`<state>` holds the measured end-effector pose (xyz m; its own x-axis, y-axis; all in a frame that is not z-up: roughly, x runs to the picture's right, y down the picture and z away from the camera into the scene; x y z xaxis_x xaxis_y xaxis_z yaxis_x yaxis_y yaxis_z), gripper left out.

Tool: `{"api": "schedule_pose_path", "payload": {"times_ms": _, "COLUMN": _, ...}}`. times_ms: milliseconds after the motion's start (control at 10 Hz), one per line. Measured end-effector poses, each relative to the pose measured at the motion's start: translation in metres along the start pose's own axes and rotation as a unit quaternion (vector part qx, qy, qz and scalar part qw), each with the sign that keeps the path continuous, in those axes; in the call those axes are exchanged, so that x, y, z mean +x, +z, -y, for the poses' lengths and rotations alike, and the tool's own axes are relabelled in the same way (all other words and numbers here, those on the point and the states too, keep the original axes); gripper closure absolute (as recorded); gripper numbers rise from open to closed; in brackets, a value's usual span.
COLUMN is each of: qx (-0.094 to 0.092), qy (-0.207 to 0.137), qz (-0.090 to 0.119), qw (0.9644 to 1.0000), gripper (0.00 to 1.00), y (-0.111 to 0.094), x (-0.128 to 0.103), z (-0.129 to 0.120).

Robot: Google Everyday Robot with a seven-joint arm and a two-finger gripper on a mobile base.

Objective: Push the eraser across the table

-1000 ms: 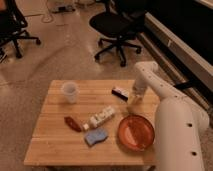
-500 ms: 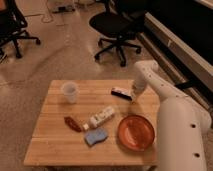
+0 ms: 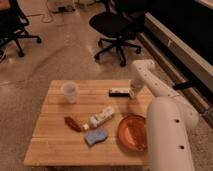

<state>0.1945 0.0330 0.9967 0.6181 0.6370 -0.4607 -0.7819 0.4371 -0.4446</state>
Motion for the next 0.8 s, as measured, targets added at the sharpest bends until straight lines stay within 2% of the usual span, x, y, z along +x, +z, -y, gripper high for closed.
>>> {"api": "schedule_pose_path", "payload": {"times_ms": 200, "qx": -0.001, "qy": -0.009, "qz": 0.007, "qw": 0.9999, "gripper": 1.0, "y": -0.002, "x": -0.006, "z": -0.001}}
{"api": "schedule_pose_path", "payload": {"times_ms": 500, "qx": -0.013, "qy": -0.038, "qz": 0.015, "qw": 0.9991, "gripper": 1.0, "y": -0.008, "x": -0.018, "z": -0.023}}
{"api": "schedule_pose_path", "payload": {"times_ms": 800, "qx": -0.021, "qy": -0.064, "qz": 0.013, "qw": 0.9977, "gripper": 1.0, "y": -0.008, "x": -0.023, "z": -0.043}}
